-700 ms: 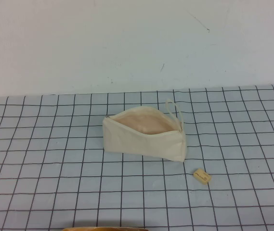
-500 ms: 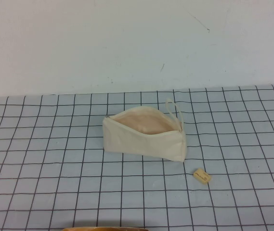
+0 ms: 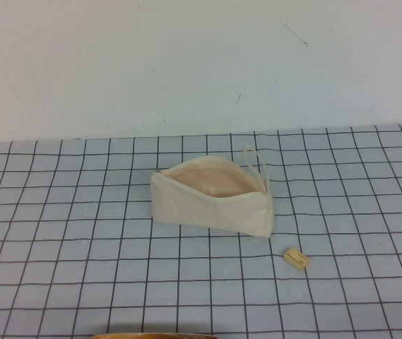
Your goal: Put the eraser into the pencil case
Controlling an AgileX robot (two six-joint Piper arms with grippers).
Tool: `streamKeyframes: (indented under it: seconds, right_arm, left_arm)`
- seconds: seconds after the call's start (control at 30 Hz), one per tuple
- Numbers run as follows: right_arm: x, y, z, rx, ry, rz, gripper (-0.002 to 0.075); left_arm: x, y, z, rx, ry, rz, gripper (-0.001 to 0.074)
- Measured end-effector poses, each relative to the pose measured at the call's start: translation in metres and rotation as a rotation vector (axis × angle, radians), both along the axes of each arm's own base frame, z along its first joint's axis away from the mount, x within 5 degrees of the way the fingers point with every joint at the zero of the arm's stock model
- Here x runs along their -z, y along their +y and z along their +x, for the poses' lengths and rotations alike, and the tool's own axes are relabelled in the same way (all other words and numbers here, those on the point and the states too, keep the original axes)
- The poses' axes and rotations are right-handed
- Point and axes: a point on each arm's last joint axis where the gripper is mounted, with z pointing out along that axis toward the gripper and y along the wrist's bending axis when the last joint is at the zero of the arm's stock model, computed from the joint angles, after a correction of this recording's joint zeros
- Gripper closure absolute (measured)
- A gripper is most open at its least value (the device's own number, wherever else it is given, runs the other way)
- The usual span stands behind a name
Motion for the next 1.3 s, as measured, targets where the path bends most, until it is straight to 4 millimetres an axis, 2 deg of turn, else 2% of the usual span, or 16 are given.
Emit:
streamKeyframes:
  seconds: [0.27,0.33,0.57,0.73,0.83,0.93,1.13,1.3]
  right_arm:
    - [-0.001,0.006,0.000,-0.012,0.008,0.169,0.0728]
    - [-0.002,0.010,-0.001,-0.014,0.014,0.283,0.0728]
    - [-0.012,0.025,-0.002,-0.032,0.043,0.846,0.0728]
    - [-0.016,0.026,-0.001,-0.038,0.022,0.928,0.0728]
    - [-0.017,0.026,-0.001,-0.055,-0.002,0.895,0.0728]
    - [-0.024,0.027,-0.002,-0.122,-0.058,0.735,0.0728]
    - [-0.086,0.032,-0.005,-0.302,-0.203,0.317,0.0728]
    - [-0.140,0.039,0.012,-0.453,-0.068,0.023,0.0728]
  left_arm:
    - [0.000,0.000,0.000,0.000,0.000,0.000,0.0736]
    - [0.000,0.000,0.000,0.000,0.000,0.000,0.0736]
    - [0.000,0.000,0.000,0.000,0.000,0.000,0.0736]
    - [0.000,0.000,0.000,0.000,0.000,0.000,0.0736]
    - [0.000,0.000,0.000,0.000,0.000,0.000,0.0736]
    - [0.000,0.000,0.000,0.000,0.000,0.000,0.0736]
    - [0.000,0.000,0.000,0.000,0.000,-0.002,0.0736]
    - [0.000,0.000,0.000,0.000,0.001,-0.002,0.0736]
